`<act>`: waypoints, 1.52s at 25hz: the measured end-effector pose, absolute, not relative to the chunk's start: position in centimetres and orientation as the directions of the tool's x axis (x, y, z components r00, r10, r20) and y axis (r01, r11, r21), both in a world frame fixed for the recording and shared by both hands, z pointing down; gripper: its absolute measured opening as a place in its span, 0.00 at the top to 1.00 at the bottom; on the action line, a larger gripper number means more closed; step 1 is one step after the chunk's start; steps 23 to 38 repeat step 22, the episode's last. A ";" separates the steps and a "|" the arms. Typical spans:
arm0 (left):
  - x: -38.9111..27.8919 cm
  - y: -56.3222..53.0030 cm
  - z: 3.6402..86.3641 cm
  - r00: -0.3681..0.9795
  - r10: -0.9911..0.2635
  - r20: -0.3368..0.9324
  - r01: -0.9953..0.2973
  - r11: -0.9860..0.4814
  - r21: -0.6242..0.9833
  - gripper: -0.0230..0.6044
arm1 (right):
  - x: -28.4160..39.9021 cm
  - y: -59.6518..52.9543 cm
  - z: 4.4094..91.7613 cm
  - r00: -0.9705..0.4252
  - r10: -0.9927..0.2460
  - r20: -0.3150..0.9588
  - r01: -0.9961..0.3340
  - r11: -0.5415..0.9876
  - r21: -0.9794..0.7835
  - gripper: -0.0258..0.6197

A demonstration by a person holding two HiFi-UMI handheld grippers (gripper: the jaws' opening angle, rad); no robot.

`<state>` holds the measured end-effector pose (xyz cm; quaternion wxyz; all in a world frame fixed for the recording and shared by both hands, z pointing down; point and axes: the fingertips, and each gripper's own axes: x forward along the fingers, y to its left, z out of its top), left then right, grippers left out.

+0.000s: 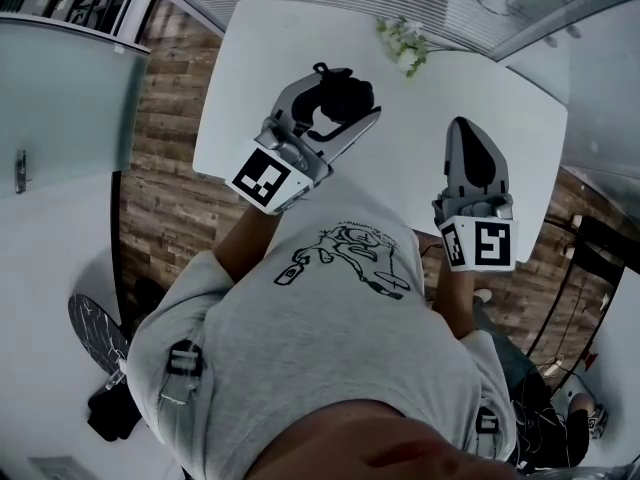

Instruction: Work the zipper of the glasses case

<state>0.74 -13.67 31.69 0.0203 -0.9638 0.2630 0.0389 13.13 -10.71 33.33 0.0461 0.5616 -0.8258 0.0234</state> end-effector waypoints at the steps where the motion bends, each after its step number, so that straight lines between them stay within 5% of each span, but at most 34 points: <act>1: 0.7 -13.7 31.7 0.858 -0.507 -0.082 -0.510 -0.860 -0.012 0.58 | 13.1 -10.8 33.3 -0.364 -0.925 0.105 -0.930 0.368 0.019 0.96; 38: -0.4 -13.6 30.4 0.861 -0.490 -0.136 -0.493 -0.870 0.009 0.57 | 12.2 -10.6 33.6 -0.341 -0.933 0.118 -0.938 0.346 0.030 0.96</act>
